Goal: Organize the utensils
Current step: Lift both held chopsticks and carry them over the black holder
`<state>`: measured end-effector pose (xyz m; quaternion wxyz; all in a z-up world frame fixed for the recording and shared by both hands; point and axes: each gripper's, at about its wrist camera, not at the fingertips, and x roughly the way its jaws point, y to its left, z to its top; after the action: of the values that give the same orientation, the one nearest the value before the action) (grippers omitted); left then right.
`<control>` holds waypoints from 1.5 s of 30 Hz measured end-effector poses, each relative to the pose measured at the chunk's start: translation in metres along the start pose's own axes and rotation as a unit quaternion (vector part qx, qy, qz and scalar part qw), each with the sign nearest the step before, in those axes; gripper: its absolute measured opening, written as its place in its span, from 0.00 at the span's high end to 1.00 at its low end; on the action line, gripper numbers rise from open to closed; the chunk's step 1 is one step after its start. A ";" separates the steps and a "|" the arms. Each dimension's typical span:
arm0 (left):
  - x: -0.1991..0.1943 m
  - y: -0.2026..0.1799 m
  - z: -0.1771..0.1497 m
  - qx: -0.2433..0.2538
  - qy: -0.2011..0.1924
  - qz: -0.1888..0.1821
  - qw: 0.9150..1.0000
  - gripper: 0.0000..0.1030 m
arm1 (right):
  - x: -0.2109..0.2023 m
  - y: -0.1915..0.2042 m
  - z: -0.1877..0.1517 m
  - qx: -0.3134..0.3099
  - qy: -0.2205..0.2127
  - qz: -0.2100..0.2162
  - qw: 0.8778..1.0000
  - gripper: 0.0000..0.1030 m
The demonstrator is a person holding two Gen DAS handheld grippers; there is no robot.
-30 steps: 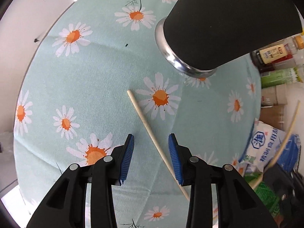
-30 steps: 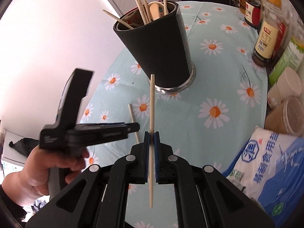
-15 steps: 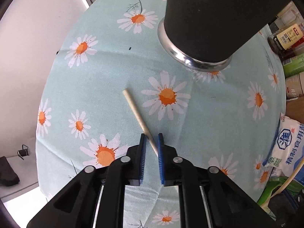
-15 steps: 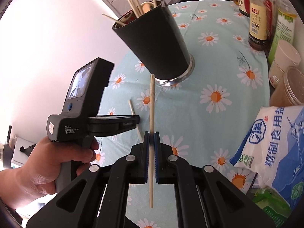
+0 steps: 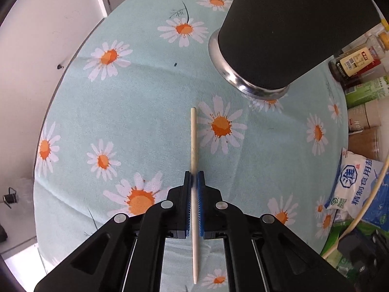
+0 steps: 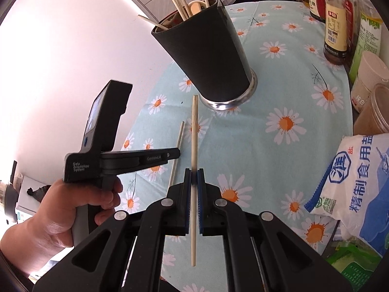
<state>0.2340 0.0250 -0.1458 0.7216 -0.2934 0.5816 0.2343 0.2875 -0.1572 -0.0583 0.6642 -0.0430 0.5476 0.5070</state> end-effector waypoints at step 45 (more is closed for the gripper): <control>-0.186 0.053 0.041 0.204 -0.307 -0.265 0.891 0.96 | -0.034 0.068 0.068 -0.025 -0.281 -0.009 0.959 0.95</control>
<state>0.1868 0.0924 0.0342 0.9434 -0.1966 0.2670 -0.0108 0.2888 -0.1043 0.0290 0.7945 0.0801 0.3257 0.5063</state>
